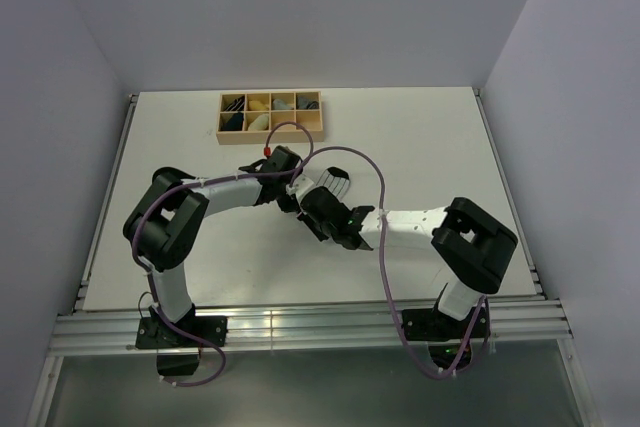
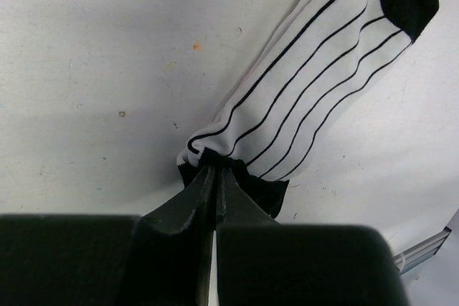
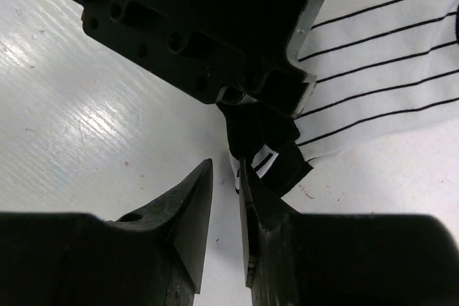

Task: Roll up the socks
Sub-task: Roll the sock at the center of the board.

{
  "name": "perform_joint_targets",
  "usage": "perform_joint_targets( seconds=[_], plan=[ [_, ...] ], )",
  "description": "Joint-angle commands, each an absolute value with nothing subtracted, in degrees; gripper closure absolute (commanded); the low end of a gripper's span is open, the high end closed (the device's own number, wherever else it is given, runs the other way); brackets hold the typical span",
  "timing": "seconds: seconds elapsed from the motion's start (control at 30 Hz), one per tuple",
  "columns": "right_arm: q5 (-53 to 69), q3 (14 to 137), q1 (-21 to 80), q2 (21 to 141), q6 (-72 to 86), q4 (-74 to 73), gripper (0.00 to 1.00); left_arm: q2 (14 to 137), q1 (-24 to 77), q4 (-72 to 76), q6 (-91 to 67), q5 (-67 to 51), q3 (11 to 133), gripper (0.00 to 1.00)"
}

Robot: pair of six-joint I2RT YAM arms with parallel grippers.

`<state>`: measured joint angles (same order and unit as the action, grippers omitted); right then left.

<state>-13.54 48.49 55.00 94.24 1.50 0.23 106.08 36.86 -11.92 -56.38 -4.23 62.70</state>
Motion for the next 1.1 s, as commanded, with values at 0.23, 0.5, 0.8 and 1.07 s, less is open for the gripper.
perform_joint_targets(
  seconds=[0.23, 0.5, 0.8, 1.07],
  plan=[
    [-15.5, 51.2, 55.5, 96.0, 0.6, 1.3, 0.69, 108.5, 37.1, -17.1, -54.0, -3.3, 62.8, 0.92],
    [-17.1, 50.6, 55.5, 95.9, 0.6, 2.0, 0.68, 108.5, 37.1, -17.2, -53.9, -3.4, 62.7, 0.92],
    [-17.1, 51.5, 55.5, 94.8, -1.1, 1.7, 0.66, 108.9, 37.1, -17.5, -53.7, -3.7, 62.8, 0.93],
    [-17.8, 51.8, 55.5, 95.3, -1.6, 2.2, 0.66, 108.9, 37.1, -17.7, -53.5, -3.7, 62.9, 0.93]
  ],
)
